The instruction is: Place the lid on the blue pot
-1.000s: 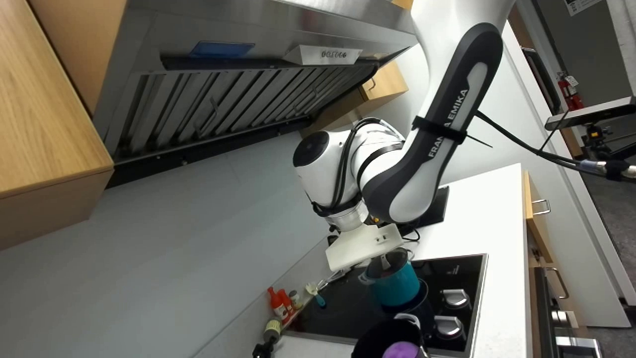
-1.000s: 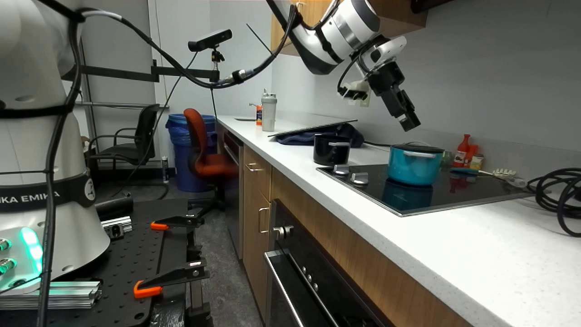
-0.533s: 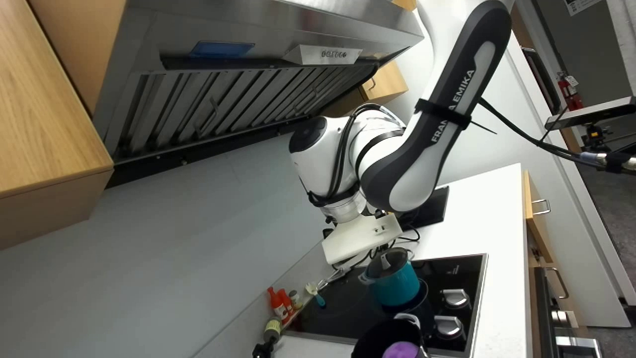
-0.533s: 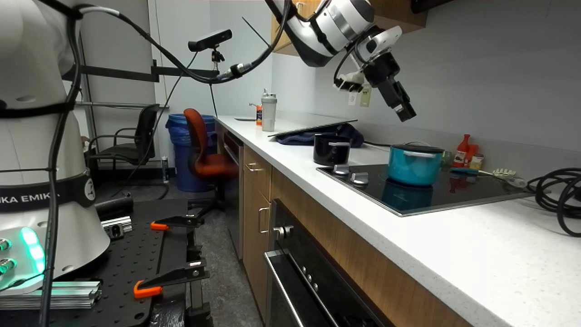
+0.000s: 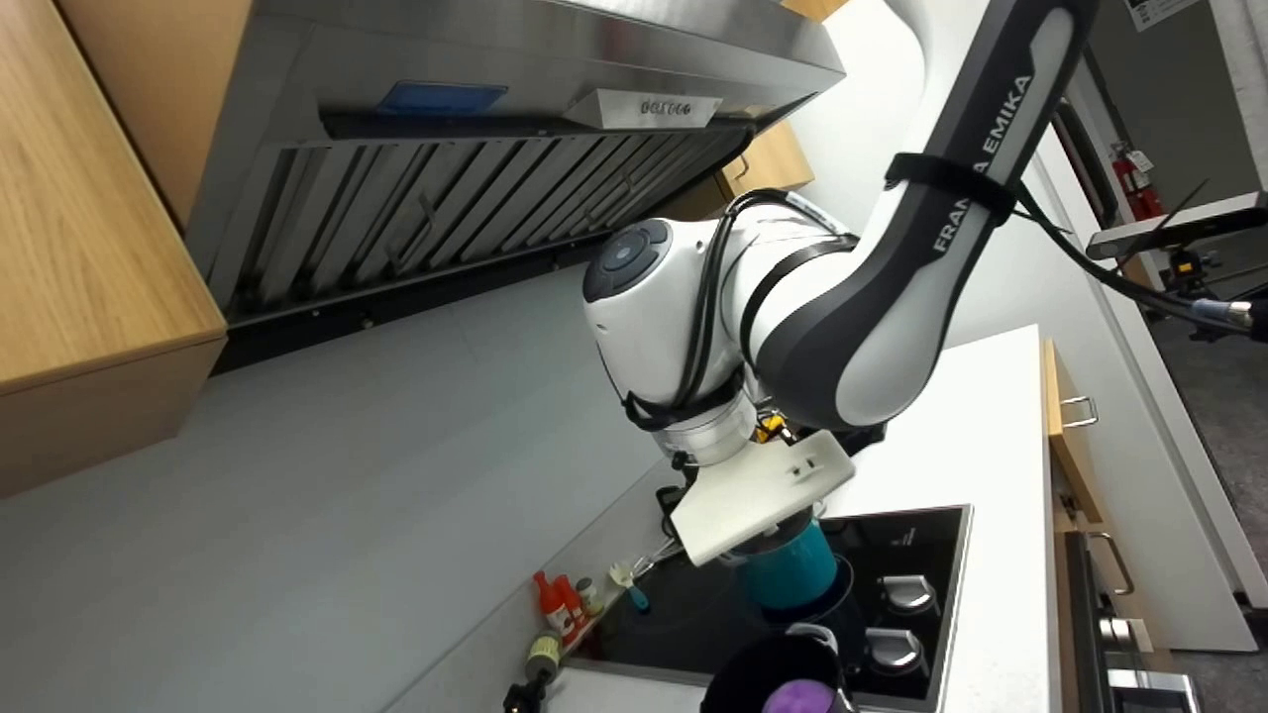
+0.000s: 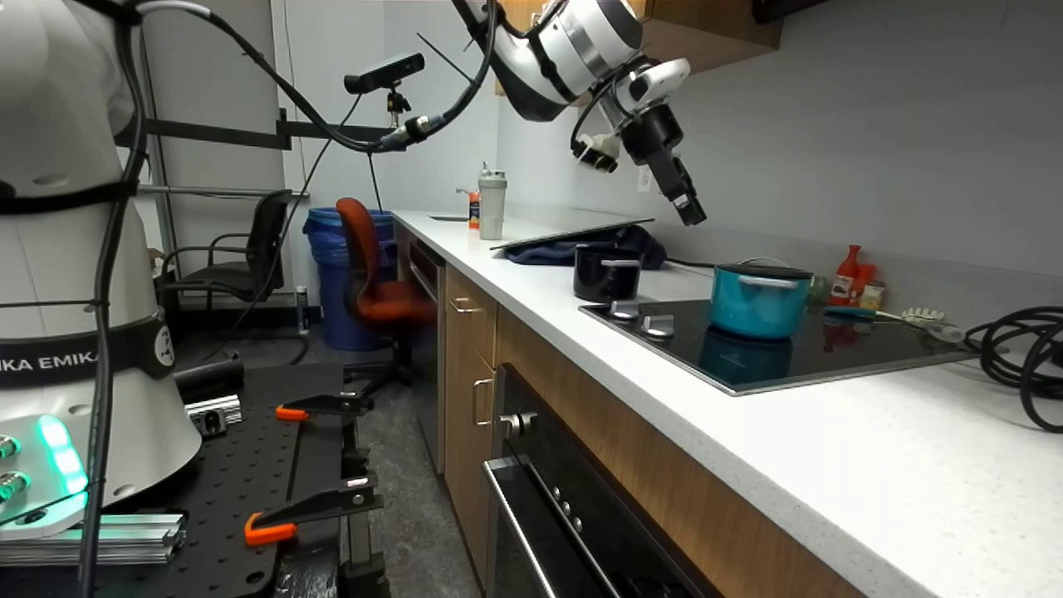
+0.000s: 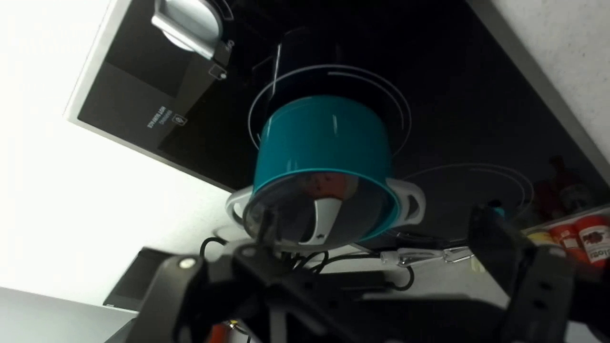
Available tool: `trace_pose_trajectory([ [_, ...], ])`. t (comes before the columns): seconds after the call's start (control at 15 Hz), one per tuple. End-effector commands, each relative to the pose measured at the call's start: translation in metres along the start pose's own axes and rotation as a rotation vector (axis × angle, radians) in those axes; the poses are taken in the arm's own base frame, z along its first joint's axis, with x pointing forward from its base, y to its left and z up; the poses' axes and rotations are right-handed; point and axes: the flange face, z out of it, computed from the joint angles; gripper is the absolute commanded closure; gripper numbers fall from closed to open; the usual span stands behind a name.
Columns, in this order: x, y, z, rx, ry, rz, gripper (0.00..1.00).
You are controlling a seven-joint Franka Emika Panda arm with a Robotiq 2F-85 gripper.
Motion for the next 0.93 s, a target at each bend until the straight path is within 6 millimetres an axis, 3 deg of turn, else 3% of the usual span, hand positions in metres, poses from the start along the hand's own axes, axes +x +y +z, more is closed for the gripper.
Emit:
trace_pose_trajectory([
  [0.0, -0.021, 0.019, -0.018, 0.019, -0.014, -0.078, 0.0],
  [0.4, -0.039, 0.056, -0.043, 0.01, -0.057, -0.164, 0.0],
  [0.87, -0.049, 0.111, -0.092, 0.015, -0.196, -0.174, 0.0],
])
